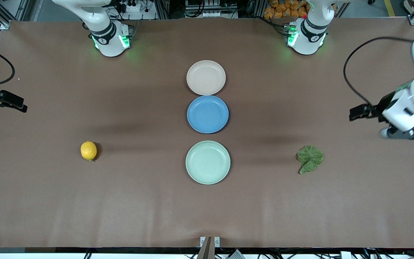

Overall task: Place lemon and lettuce in plates
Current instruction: 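Reach the right gripper to the lemon while the left gripper reaches the lettuce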

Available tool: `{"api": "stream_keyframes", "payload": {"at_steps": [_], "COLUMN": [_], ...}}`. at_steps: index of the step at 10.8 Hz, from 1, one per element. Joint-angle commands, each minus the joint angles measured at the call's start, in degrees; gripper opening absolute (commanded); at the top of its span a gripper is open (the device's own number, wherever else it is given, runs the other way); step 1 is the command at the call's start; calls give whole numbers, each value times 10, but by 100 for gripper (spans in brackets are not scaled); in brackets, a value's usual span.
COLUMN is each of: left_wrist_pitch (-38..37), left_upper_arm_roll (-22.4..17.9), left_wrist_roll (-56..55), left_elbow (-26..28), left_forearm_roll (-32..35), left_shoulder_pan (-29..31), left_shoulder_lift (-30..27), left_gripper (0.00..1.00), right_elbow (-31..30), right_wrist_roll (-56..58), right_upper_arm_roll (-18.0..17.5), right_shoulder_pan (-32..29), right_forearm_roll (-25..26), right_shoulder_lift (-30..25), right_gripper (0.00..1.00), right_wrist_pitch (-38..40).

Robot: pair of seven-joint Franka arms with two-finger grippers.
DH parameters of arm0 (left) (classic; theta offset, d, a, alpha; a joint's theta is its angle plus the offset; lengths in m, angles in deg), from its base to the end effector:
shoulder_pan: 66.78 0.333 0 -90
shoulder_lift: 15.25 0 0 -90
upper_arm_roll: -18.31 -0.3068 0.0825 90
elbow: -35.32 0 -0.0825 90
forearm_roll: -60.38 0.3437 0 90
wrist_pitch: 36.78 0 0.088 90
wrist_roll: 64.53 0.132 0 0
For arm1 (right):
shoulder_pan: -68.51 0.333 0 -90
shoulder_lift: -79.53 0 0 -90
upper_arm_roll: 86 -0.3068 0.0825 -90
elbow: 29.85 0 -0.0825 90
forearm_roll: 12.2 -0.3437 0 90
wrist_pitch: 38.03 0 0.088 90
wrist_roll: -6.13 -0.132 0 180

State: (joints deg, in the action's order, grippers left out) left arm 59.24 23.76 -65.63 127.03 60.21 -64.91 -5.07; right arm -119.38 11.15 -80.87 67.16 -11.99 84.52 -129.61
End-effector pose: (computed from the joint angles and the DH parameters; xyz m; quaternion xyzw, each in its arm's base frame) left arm 0.5618 -0.0320 0.4904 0.9984 -0.0211 -0.0512 0.0078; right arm 0.5358 -0.0594 0.5505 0.9996 -0.0126 -0.0259 0.0031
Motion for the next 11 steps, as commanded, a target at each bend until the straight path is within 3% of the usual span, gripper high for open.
{"api": "stream_keyframes", "payload": {"at_steps": [1,4,6,11], "left_wrist_pitch": [108,155,207,317], "left_upper_arm_roll": [4,5,10,11], "left_wrist_roll": [-11,-11,-11,-11], "left_elbow": [81,83,83,82], "left_forearm_roll": [10,10,10,10], "left_shoulder_pan": [5,0,-2,-15], "left_shoulder_lift": [17,65,100,175], "left_gripper": [100,100,100,100], "right_elbow": [-9,-16,-77,-158], "right_wrist_roll": [9,60,63,56], "right_upper_arm_roll": [-6,-7,-7,-8], "right_shoulder_pan": [-8,-10,-17,-12], "right_forearm_roll": [0,-8,-28,-56], "right_shoulder_lift": [33,96,100,130], "right_gripper": [100,100,100,100], "right_wrist_pitch": [-1,-23,-88,-217]}}
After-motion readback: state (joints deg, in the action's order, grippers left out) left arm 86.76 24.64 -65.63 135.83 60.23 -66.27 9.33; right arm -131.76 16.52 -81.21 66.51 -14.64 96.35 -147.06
